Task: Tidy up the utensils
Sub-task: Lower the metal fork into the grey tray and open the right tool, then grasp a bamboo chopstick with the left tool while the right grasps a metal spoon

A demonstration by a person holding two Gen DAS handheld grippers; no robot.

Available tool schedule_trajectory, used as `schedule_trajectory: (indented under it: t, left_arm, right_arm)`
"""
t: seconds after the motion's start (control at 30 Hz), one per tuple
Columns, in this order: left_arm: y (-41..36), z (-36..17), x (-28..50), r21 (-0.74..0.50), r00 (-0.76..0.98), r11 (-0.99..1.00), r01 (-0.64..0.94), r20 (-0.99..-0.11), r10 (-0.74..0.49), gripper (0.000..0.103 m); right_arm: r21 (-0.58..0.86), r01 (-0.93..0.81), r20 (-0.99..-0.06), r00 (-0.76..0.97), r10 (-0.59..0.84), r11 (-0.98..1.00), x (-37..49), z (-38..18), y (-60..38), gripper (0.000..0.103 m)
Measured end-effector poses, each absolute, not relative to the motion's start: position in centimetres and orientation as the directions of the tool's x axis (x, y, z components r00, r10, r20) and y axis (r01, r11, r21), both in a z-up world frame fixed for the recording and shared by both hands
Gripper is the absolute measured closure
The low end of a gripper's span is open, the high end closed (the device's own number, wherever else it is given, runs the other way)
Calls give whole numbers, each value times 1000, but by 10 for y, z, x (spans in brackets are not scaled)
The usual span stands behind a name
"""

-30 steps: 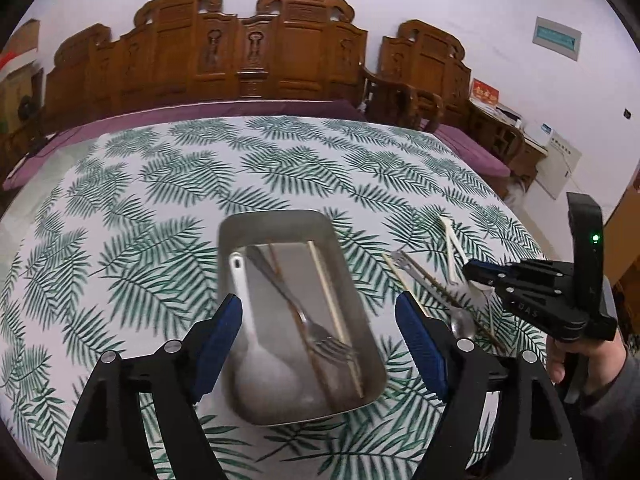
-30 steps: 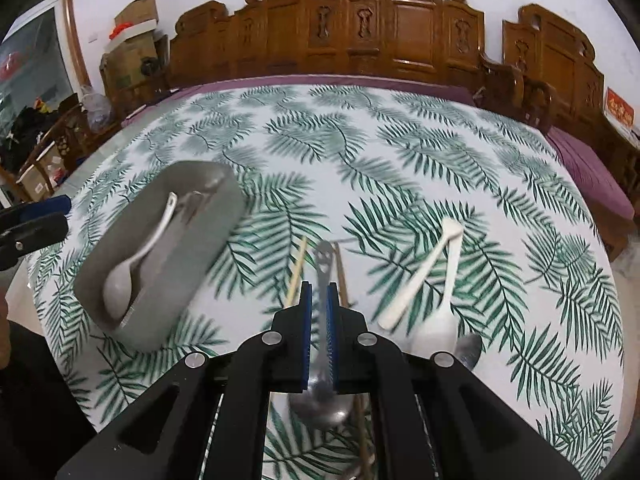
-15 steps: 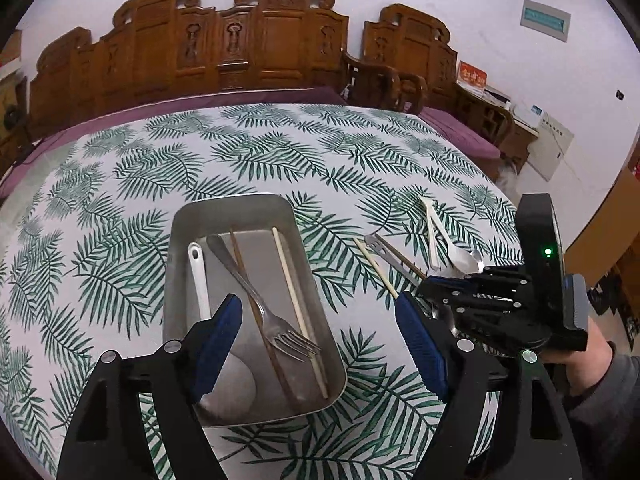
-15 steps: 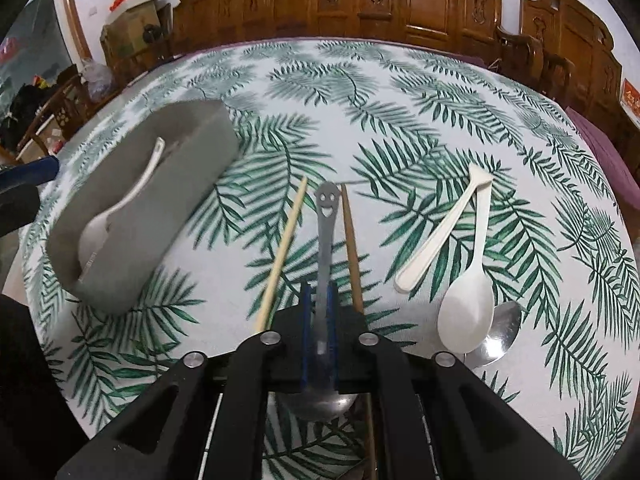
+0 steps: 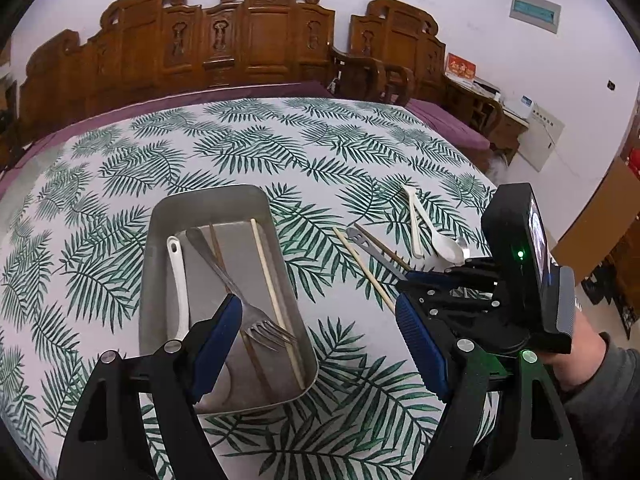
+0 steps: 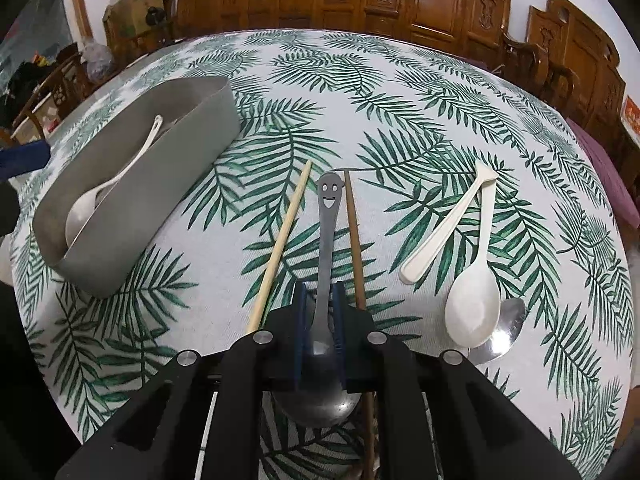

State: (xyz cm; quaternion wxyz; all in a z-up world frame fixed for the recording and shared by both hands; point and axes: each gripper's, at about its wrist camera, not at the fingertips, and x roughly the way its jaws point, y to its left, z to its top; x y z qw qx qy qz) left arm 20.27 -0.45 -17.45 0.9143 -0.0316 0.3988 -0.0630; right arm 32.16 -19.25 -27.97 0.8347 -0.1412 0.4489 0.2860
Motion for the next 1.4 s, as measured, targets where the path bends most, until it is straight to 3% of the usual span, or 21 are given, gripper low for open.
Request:
schedule_trajectory:
  t: [0.07,0.63,0.97,1.1,1.17,1.4]
  left_arm:
    - [-7,-175,203,-102,674,990,92,-726,-138,28]
    - [-55,-181,203,-95,638,980,177,-747,-187,28]
    - [-91,-208,224,-67,566,973,222,-804,-185,59]
    - [-100,-229,238,-32,539,976,217,-830,-147,63]
    - [-103,-236,245,-19,530,977,214,-838,-132,71]
    - [-101,-256,264,-14,495,985,173,-863,-99,78]
  right_arm:
    - [43,-600,-831,422,362,799,322,-279,-196,96]
    - [145,-494,-744,517,424,857,336,-249,-256,96]
    - [179,-464,-736,522,431,867,344,-250,-276,96]
    - [181,-467,-737,518,433,866,343,-251,-274,96]
    - [184,-467,-737,517,435,865,344,-252,-274,96]
    - [192,-469,-731,518,444,862,342,-250,-273,96]
